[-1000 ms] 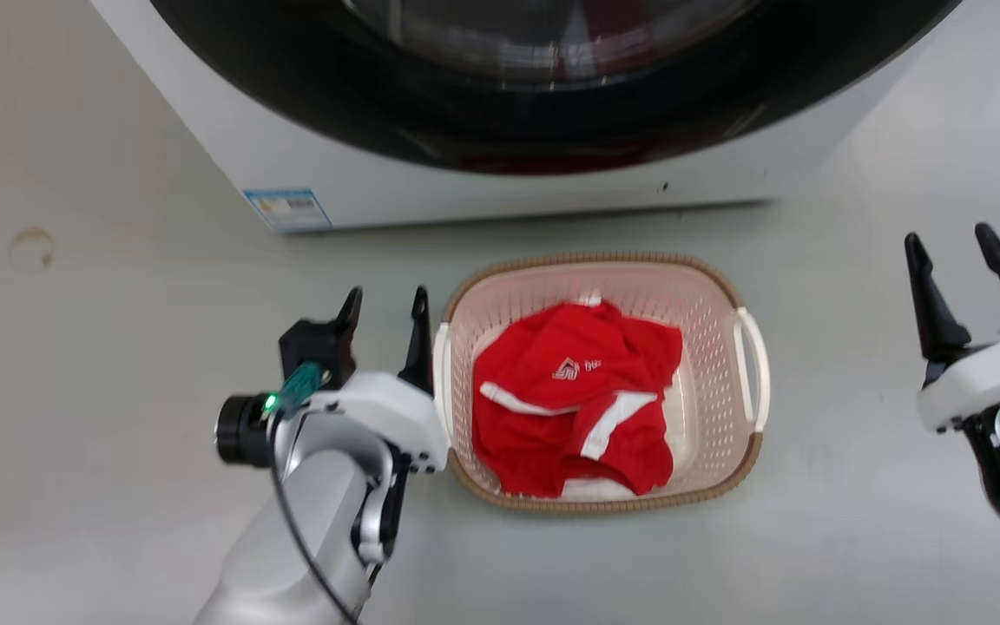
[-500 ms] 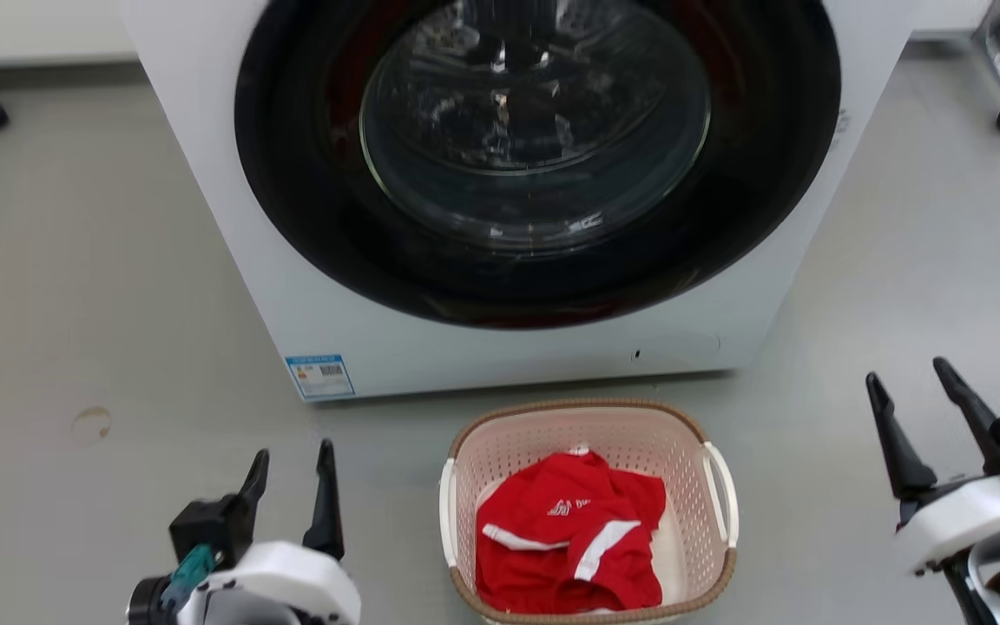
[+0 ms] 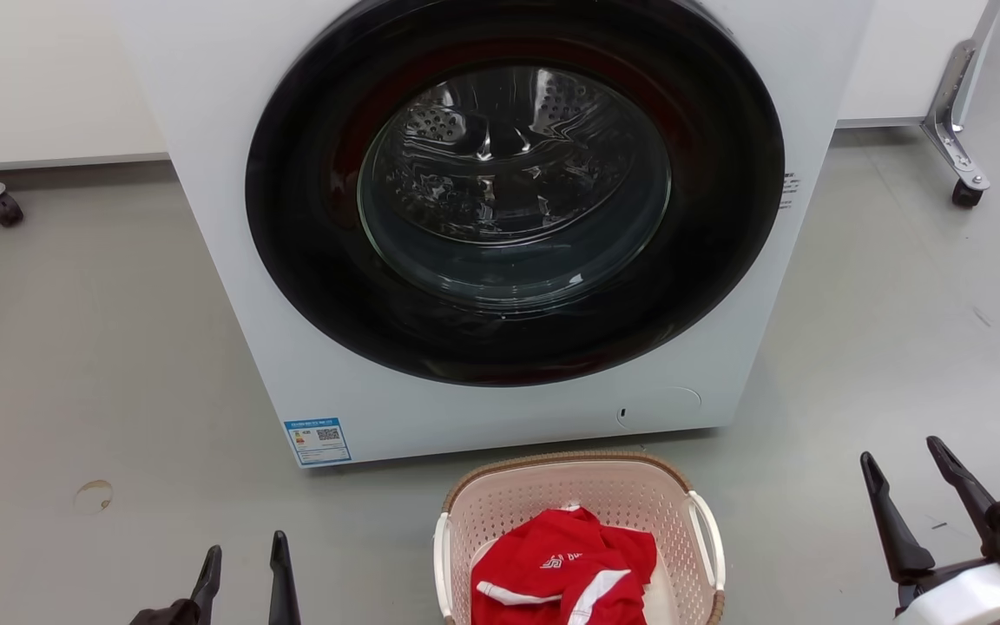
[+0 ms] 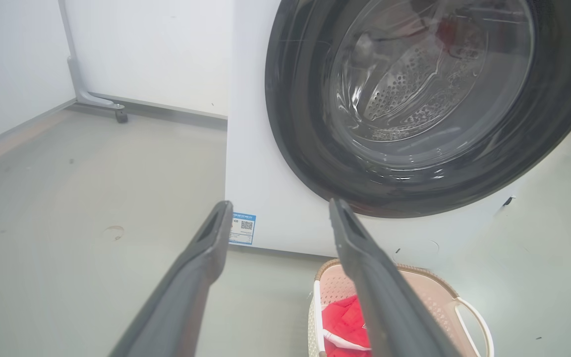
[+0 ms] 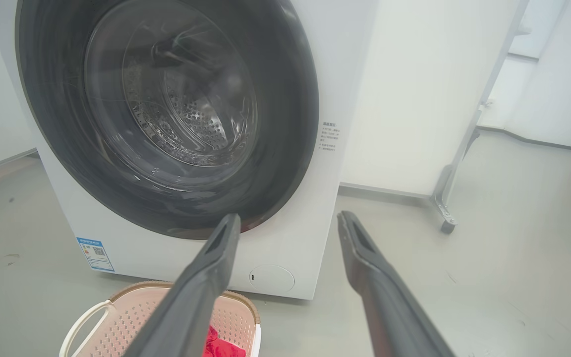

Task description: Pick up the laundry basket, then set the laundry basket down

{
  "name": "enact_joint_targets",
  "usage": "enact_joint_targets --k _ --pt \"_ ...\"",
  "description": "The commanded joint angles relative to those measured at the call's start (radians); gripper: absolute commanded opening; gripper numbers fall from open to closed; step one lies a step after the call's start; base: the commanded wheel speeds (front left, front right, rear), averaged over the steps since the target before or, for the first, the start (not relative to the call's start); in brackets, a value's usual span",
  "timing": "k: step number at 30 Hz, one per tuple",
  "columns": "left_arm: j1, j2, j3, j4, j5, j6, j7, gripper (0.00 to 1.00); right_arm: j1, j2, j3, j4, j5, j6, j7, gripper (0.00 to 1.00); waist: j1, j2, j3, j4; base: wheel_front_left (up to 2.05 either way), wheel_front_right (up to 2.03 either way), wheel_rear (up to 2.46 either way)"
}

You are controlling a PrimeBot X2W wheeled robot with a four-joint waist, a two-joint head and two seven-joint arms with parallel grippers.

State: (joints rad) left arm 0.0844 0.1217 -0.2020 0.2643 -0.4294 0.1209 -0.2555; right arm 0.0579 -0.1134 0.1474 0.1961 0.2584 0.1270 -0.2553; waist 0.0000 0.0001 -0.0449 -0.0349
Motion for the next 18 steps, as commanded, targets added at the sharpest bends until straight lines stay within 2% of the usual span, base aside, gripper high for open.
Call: enact_joint_targets --k 1,5,6,7,10,18 --pt "-0.019 0.005 0.037 -0.031 0.011 0.010 -0.006 1.00 -0.017 -0.023 0.013 -0.031 -0.008 0.004 -0.006 1.00 0.0000 -0.0001 -0.001 -0.001 0.00 0.00 0.00" --pt "-0.001 0.005 0.040 -0.049 0.021 0.023 -0.006 1.00 -0.005 -0.013 0.004 -0.039 -0.012 0.004 -0.006 1.00 0.0000 -0.0001 -0.008 -0.002 0.00 0.00 0.00" --pt "0.005 0.010 0.040 -0.051 0.028 0.033 -0.004 0.00 -0.003 -0.009 0.002 -0.041 -0.013 0.004 -0.006 0.00 0.0000 -0.0001 -0.010 -0.003 0.00 0.00 0.00" --pt "0.023 0.000 0.005 -0.020 0.012 0.023 0.000 0.00 0.015 0.015 -0.006 -0.010 -0.004 0.000 0.000 0.00 0.0000 -0.0001 -0.010 -0.003 0.00 0.00 0.00" --pt "0.039 -0.010 0.000 0.022 0.006 0.024 0.000 0.00 0.035 0.048 0.005 0.026 -0.004 -0.001 0.000 0.00 0.0000 -0.0001 -0.010 -0.003 0.00 0.00 0.00" --pt "0.025 -0.014 0.021 0.019 -0.069 0.006 0.025 0.00 0.025 0.045 -0.007 0.024 0.086 0.000 0.020 0.00 0.0019 -0.0001 -0.009 0.000 0.00 0.00 0.00"
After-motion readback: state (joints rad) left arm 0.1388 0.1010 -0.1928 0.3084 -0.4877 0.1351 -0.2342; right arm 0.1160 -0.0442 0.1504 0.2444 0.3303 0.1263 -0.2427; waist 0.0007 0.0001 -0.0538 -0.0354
